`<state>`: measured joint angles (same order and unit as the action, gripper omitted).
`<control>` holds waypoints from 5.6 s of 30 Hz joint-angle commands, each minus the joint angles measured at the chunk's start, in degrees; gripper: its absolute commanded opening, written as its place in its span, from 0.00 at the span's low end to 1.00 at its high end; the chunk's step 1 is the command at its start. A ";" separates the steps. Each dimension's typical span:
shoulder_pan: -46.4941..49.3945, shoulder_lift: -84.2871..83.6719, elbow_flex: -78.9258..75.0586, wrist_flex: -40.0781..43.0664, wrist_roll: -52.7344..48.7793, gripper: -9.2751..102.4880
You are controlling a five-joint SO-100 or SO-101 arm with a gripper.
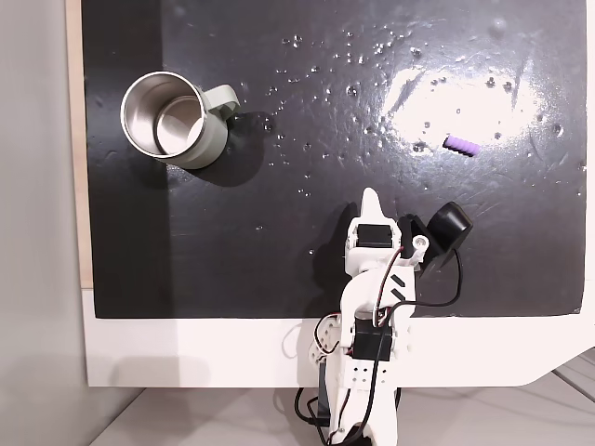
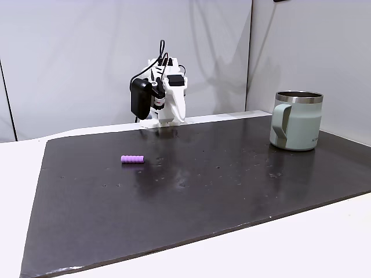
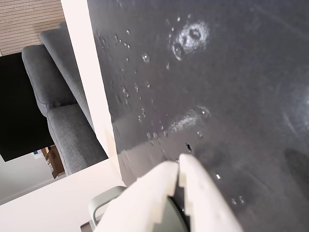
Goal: Grasp a pengrip and put it in the cup.
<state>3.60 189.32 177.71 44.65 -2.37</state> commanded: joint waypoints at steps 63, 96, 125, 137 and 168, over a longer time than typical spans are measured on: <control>23.29 -109.78 -117.51 42.19 -8.00 0.33; 24.43 -127.35 -104.24 26.63 -13.97 0.32; 19.51 -123.75 -121.29 43.07 -9.58 0.12; -1.85 -105.29 -123.93 56.69 2.29 0.12; -43.95 -130.61 -165.50 50.89 2.29 0.12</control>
<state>-39.99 58.97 17.67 97.03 0.62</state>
